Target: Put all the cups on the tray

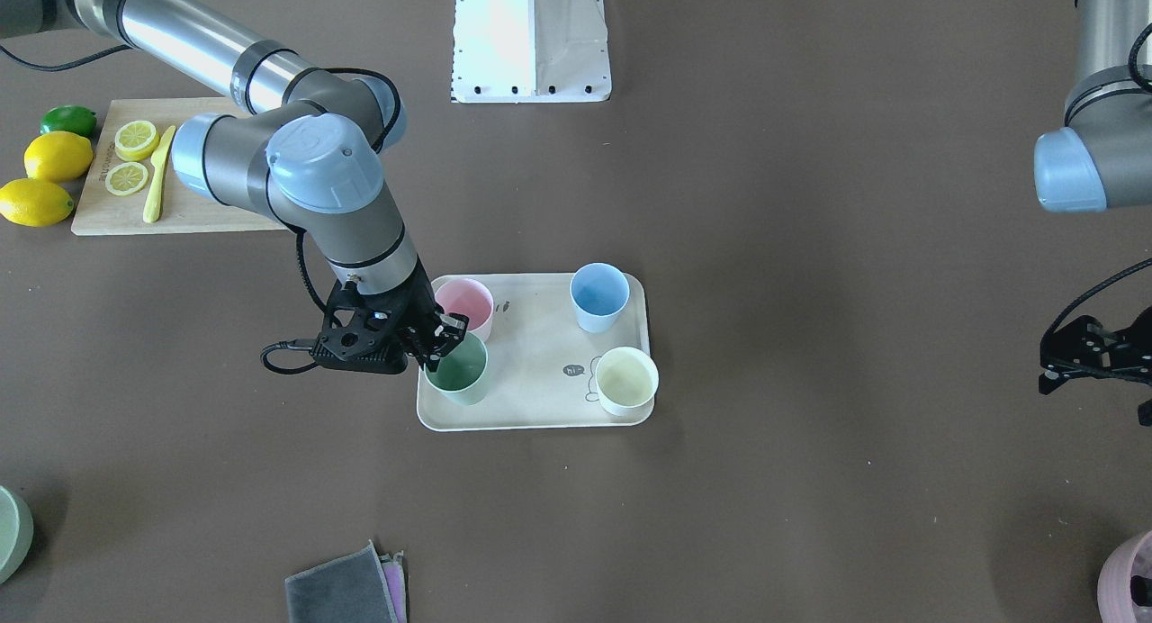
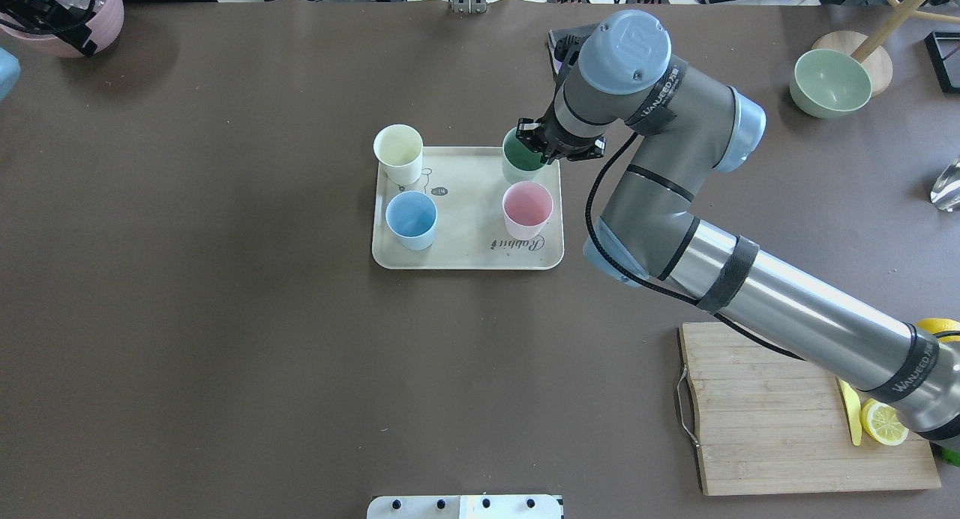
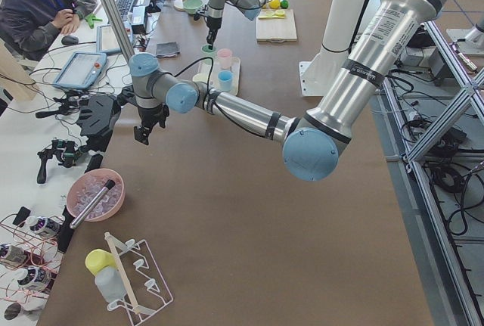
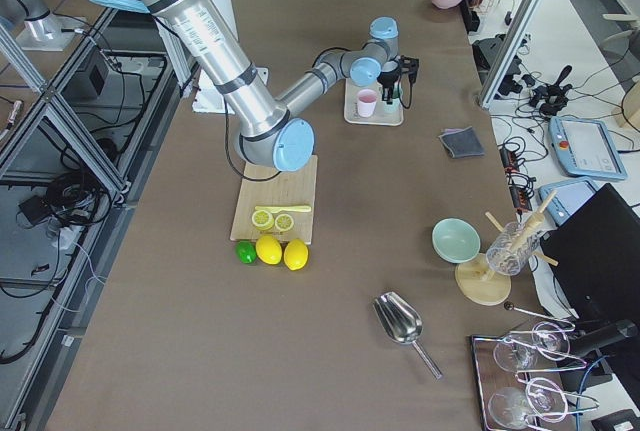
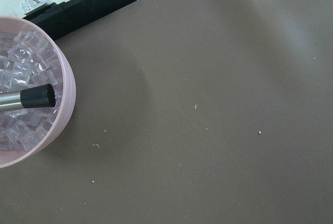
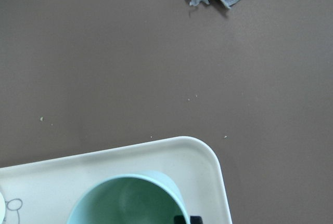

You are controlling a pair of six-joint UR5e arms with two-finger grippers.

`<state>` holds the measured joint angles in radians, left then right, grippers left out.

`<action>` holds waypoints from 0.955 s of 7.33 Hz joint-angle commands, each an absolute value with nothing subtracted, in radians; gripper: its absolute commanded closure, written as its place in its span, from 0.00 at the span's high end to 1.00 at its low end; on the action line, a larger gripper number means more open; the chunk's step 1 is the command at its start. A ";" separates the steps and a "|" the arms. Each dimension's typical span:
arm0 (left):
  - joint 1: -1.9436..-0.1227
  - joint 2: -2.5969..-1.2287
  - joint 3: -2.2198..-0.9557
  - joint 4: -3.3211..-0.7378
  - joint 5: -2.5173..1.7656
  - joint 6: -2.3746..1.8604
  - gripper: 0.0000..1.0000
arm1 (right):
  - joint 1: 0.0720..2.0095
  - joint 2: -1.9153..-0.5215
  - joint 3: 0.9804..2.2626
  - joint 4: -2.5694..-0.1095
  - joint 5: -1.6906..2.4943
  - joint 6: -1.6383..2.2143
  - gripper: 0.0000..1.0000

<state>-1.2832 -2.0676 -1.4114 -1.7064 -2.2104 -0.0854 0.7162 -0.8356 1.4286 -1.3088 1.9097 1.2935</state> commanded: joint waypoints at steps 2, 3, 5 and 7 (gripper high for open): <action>-1.284 -2.052 -1.417 -1.709 -2.210 -0.084 0.98 | 0.703 -0.827 1.424 -1.313 1.901 1.284 0.13; -1.284 -2.052 -1.417 -1.716 -2.210 -0.086 0.98 | 0.715 -0.827 1.424 -1.313 1.901 1.282 0.47; -1.282 -2.048 -1.419 -1.718 -2.210 -0.086 0.98 | 0.718 -0.824 1.420 -1.307 1.885 1.278 1.00; -1.282 -2.046 -1.419 -1.718 -2.210 -0.086 0.98 | 0.719 -0.824 1.420 -1.305 1.885 1.275 1.00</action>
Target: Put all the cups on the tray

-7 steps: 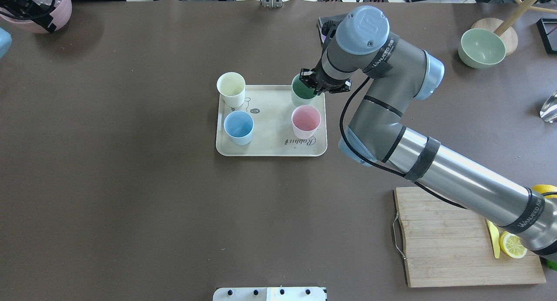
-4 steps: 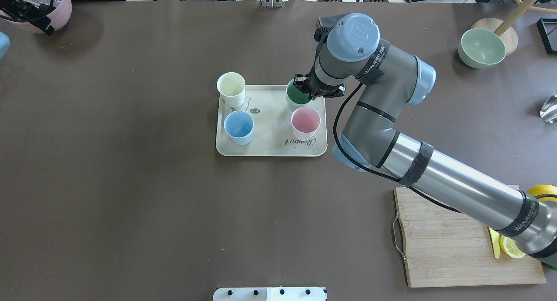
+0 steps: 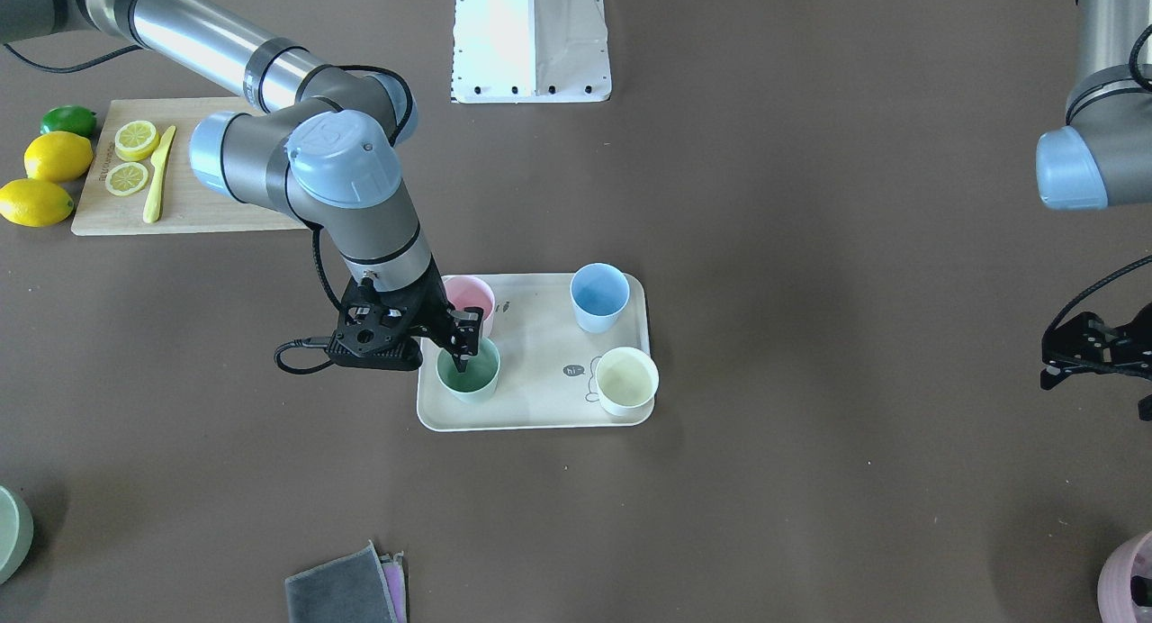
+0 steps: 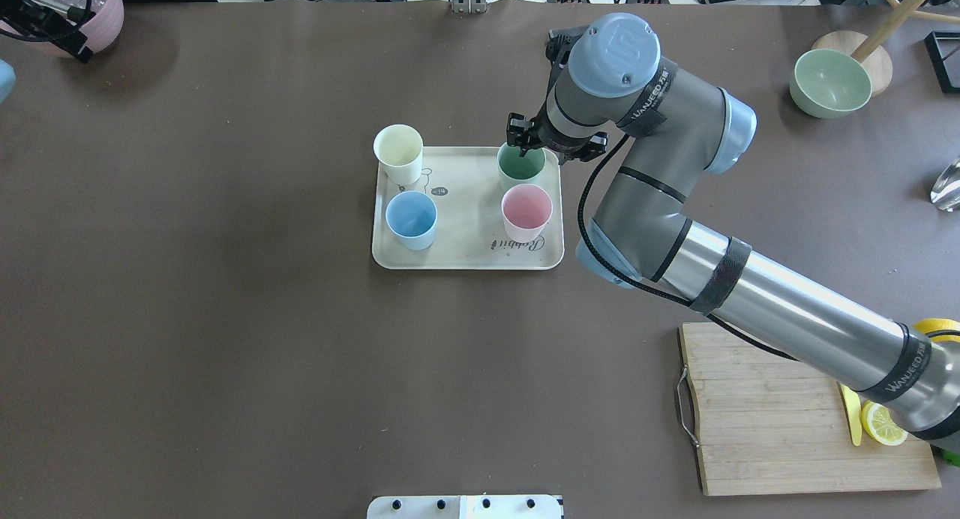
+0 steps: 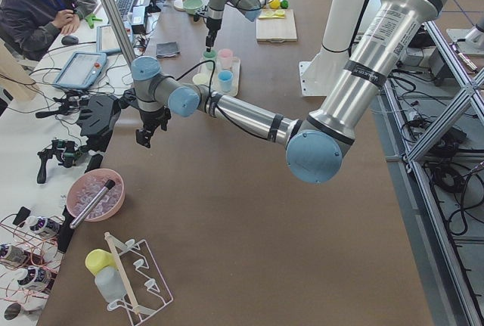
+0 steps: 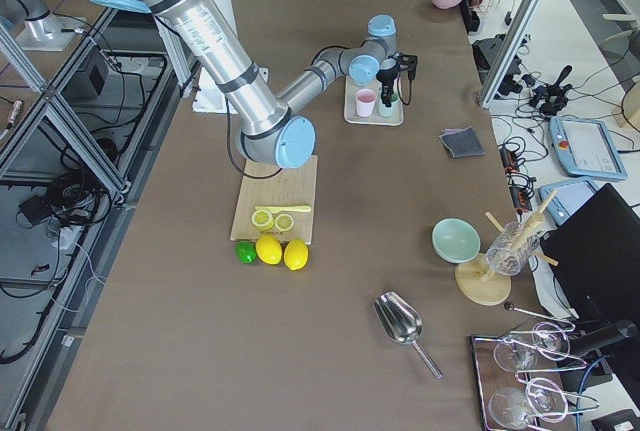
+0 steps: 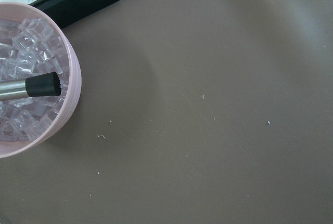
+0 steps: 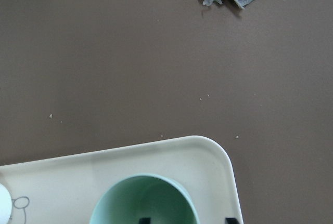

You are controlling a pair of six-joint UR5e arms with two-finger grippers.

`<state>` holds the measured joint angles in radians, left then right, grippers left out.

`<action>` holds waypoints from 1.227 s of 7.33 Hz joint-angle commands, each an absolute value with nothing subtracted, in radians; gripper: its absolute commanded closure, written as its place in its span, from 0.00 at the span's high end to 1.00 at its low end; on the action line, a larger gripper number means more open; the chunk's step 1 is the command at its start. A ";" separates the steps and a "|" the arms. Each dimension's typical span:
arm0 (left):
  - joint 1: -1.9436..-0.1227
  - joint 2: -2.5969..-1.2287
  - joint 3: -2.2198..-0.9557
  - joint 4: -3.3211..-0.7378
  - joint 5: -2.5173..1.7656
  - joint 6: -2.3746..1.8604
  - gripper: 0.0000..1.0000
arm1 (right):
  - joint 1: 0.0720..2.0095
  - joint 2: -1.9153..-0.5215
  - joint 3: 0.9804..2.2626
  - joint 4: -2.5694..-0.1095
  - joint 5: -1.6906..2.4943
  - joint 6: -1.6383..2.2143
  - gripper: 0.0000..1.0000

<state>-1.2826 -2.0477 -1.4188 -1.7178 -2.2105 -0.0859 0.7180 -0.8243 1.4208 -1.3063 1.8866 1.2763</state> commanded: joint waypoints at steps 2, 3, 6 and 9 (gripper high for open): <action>-1.285 -2.049 -1.420 -1.706 -2.217 -0.091 0.98 | 0.788 -0.821 1.431 -1.315 1.926 1.232 1.00; -1.330 -2.048 -1.417 -1.698 -2.256 -0.084 0.98 | 0.890 -0.848 1.431 -1.327 2.038 1.133 1.00; -1.515 -1.935 -1.463 -1.698 -2.289 -0.042 0.98 | 1.170 -1.150 1.534 -1.335 2.214 0.643 1.00; -1.652 -1.719 -1.512 -1.673 -2.463 -0.019 0.98 | 1.461 -1.348 1.558 -1.360 2.435 0.373 1.00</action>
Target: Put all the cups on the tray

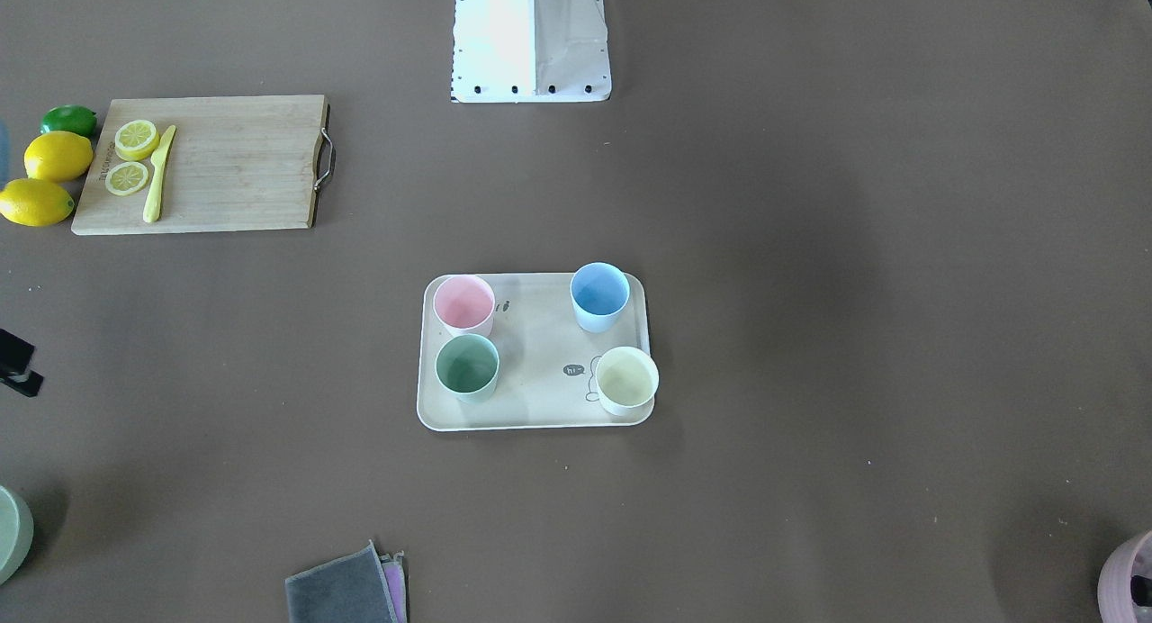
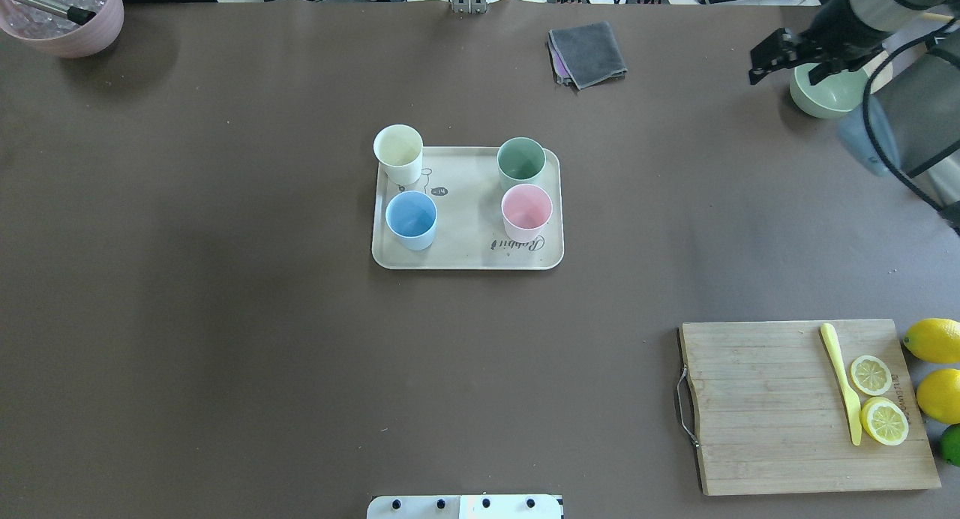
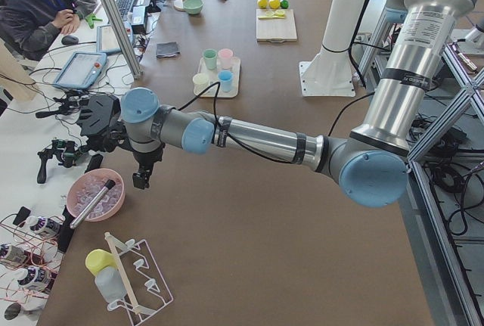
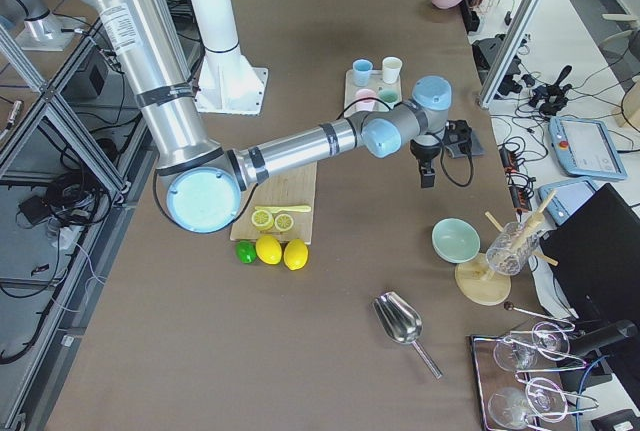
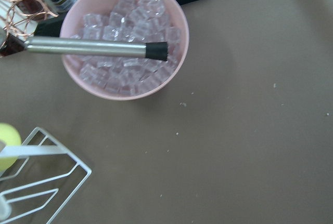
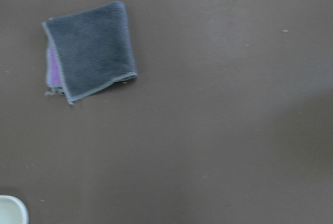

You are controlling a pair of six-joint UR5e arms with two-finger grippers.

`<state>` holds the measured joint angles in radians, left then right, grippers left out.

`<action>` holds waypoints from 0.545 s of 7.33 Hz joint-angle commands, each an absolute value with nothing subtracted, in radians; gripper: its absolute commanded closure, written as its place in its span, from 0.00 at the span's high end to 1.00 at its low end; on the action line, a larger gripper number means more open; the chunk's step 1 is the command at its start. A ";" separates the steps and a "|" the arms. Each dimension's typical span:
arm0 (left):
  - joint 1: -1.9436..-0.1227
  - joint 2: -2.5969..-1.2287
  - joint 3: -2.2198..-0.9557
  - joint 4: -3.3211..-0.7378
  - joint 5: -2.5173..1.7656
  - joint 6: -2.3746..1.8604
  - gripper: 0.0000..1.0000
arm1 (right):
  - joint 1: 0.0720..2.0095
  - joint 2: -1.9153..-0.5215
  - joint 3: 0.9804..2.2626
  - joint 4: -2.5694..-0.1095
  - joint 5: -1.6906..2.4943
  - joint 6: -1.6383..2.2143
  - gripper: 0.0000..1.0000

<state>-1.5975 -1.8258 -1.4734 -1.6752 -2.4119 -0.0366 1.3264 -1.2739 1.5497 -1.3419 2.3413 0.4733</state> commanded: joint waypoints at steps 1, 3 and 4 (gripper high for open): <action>-1.651 -1.601 -1.593 -1.681 -2.418 -0.023 0.98 | 1.521 -1.438 1.568 -1.350 2.447 0.224 1.00; -1.652 -1.500 -1.591 -1.799 -2.392 -0.023 0.98 | 1.578 -1.651 1.608 -1.347 2.308 0.039 1.00; -1.613 -1.500 -1.589 -1.687 -2.391 -0.021 0.98 | 1.577 -1.669 1.579 -1.345 2.184 0.043 1.00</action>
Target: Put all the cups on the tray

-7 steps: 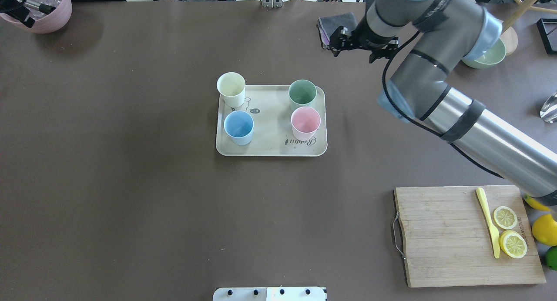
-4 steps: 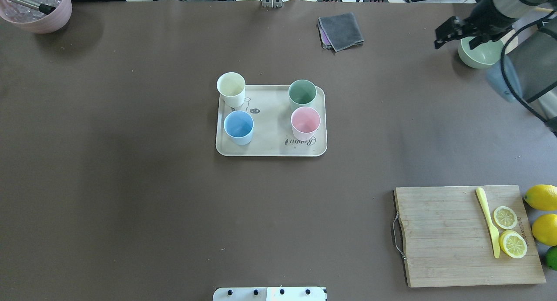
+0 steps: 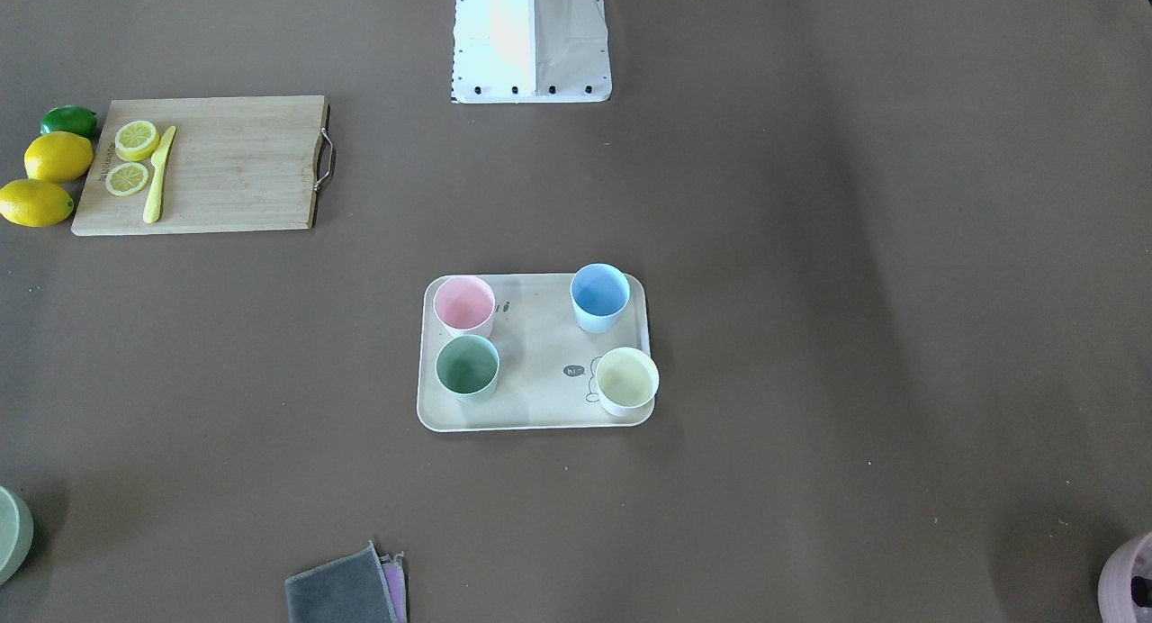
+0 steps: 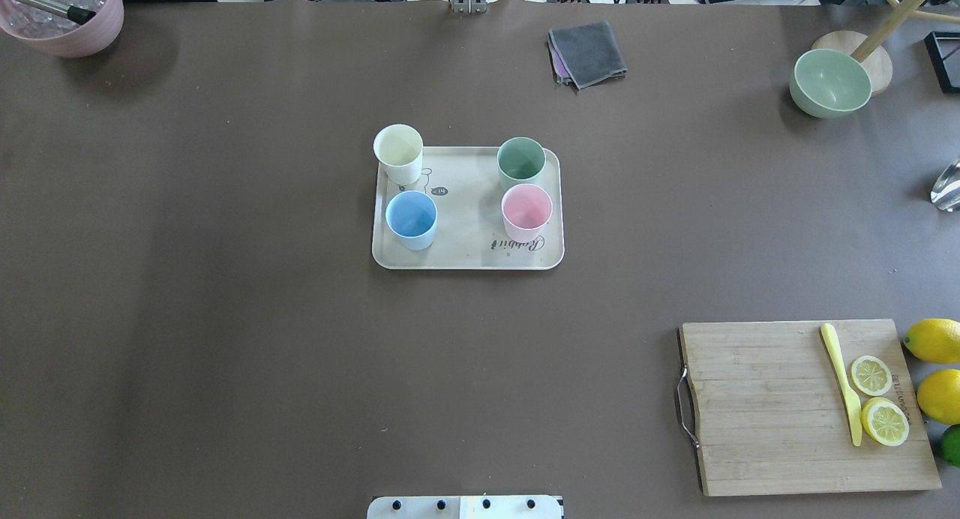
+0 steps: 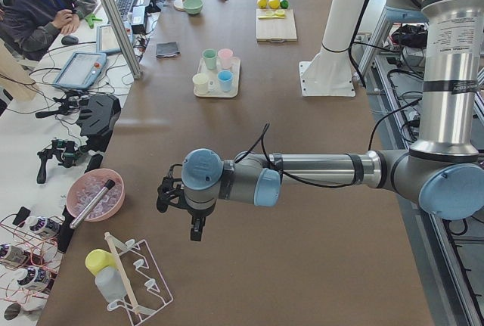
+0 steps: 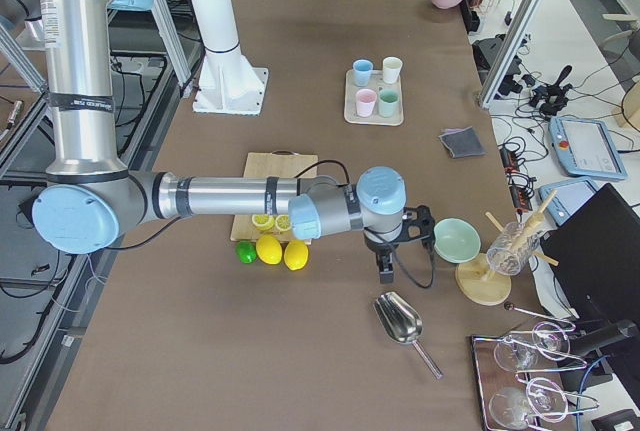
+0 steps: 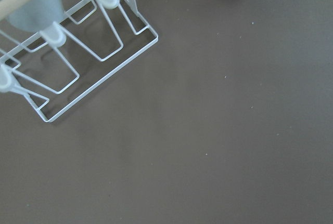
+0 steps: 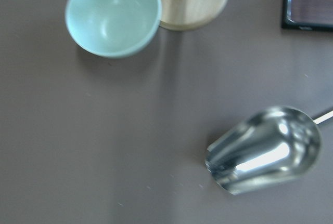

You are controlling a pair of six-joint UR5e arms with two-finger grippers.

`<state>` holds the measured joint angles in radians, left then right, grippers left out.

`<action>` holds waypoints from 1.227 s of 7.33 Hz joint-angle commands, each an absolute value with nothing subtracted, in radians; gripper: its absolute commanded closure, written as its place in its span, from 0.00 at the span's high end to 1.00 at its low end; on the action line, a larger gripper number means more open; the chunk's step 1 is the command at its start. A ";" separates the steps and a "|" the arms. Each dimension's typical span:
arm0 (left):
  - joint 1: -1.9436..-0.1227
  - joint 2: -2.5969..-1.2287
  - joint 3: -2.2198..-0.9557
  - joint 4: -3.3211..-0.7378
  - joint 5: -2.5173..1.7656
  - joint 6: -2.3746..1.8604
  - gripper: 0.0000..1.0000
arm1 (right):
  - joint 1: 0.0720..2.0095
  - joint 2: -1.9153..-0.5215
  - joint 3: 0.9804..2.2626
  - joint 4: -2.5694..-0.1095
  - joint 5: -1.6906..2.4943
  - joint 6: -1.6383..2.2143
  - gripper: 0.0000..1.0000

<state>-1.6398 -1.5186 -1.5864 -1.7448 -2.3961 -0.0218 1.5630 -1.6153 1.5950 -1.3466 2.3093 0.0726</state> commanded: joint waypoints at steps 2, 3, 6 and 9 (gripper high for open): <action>-1.553 -1.555 -1.650 -1.419 -2.370 -0.017 0.98 | 1.505 -1.606 1.647 -1.568 2.230 0.032 1.00; -1.560 -1.560 -1.726 -1.386 -2.274 -0.014 0.98 | 1.538 -1.608 1.763 -1.683 2.229 -0.057 1.00; -1.552 -1.555 -1.738 -1.387 -2.264 -0.017 0.98 | 1.552 -1.663 1.772 -1.672 2.230 -0.170 1.00; -1.551 -1.557 -1.736 -1.396 -2.267 -0.014 0.98 | 1.552 -1.660 1.752 -1.671 2.230 -0.170 1.00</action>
<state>-1.5514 -1.5544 -1.7358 -1.3943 -2.2667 -0.0148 1.5523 -1.6602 1.7584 -1.6711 2.2304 -0.1693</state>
